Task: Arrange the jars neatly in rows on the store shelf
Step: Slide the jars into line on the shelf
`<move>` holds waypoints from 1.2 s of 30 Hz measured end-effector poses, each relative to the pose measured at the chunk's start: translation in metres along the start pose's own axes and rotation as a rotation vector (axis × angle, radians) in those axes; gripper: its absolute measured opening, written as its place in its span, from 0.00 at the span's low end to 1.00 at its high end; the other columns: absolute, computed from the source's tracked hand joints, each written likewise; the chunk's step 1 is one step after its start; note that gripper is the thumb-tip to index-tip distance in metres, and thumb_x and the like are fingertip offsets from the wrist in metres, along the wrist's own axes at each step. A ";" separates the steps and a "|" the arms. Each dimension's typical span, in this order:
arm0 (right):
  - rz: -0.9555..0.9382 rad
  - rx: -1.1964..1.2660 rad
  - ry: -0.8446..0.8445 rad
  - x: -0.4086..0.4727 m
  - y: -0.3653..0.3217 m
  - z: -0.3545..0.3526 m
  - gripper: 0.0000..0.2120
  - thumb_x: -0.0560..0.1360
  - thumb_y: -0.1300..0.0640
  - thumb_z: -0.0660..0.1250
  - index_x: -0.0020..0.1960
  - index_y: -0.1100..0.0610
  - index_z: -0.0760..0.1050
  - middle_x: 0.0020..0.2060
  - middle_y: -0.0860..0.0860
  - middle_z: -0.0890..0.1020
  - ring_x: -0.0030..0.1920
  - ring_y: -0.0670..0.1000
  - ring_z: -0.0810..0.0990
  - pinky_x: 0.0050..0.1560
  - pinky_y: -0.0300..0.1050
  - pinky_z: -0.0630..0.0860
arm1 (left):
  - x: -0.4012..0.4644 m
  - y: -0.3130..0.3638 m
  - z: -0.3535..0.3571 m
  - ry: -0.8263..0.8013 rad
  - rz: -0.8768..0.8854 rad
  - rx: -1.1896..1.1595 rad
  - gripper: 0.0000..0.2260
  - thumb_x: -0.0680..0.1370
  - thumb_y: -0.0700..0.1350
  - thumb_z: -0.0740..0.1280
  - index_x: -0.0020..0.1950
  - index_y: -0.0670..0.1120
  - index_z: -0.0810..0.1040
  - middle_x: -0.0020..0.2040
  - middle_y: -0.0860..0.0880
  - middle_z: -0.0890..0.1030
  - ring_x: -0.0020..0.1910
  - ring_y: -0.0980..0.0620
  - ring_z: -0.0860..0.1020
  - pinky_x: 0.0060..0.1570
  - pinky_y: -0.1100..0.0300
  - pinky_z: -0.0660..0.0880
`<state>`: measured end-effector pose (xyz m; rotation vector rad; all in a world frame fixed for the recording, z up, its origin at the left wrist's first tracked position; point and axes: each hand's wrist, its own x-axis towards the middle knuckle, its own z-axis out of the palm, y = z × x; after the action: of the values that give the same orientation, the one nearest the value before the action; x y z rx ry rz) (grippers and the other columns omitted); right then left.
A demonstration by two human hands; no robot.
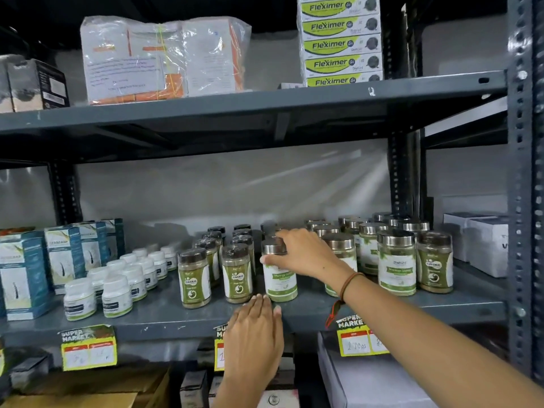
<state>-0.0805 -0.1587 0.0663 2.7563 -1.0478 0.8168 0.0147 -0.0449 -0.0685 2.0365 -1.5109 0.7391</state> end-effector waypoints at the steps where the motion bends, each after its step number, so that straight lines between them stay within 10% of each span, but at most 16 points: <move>1: 0.003 0.011 0.002 0.002 0.000 0.000 0.40 0.67 0.26 0.62 0.64 0.57 0.76 0.52 0.54 0.83 0.53 0.59 0.81 0.54 0.56 0.78 | 0.000 0.001 0.001 0.006 -0.009 0.002 0.20 0.79 0.52 0.57 0.54 0.42 0.83 0.52 0.47 0.85 0.53 0.51 0.82 0.56 0.55 0.77; 9: -0.018 0.045 0.071 -0.003 -0.002 -0.008 0.30 0.62 0.26 0.67 0.47 0.53 0.76 0.40 0.49 0.82 0.44 0.56 0.81 0.42 0.51 0.78 | -0.002 0.001 0.004 0.048 0.001 0.039 0.21 0.80 0.52 0.55 0.55 0.42 0.83 0.53 0.45 0.84 0.54 0.49 0.81 0.57 0.53 0.76; 21: 0.072 0.237 0.116 -0.082 0.040 -0.093 0.35 0.64 0.28 0.70 0.62 0.50 0.79 0.57 0.45 0.83 0.57 0.45 0.80 0.53 0.42 0.75 | -0.005 -0.002 0.001 0.107 0.016 0.001 0.20 0.80 0.51 0.54 0.54 0.42 0.83 0.52 0.45 0.85 0.53 0.47 0.82 0.57 0.52 0.75; 36: 0.421 -0.271 0.116 -0.152 0.183 -0.151 0.35 0.61 0.23 0.65 0.52 0.50 0.80 0.44 0.46 0.84 0.45 0.51 0.82 0.47 0.48 0.79 | -0.008 0.003 0.002 0.116 -0.023 -0.031 0.21 0.78 0.52 0.55 0.52 0.41 0.84 0.50 0.44 0.85 0.51 0.45 0.82 0.55 0.49 0.75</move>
<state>-0.3604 -0.1692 0.0983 2.2694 -1.6088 0.7933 0.0098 -0.0417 -0.0751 1.9503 -1.4230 0.8050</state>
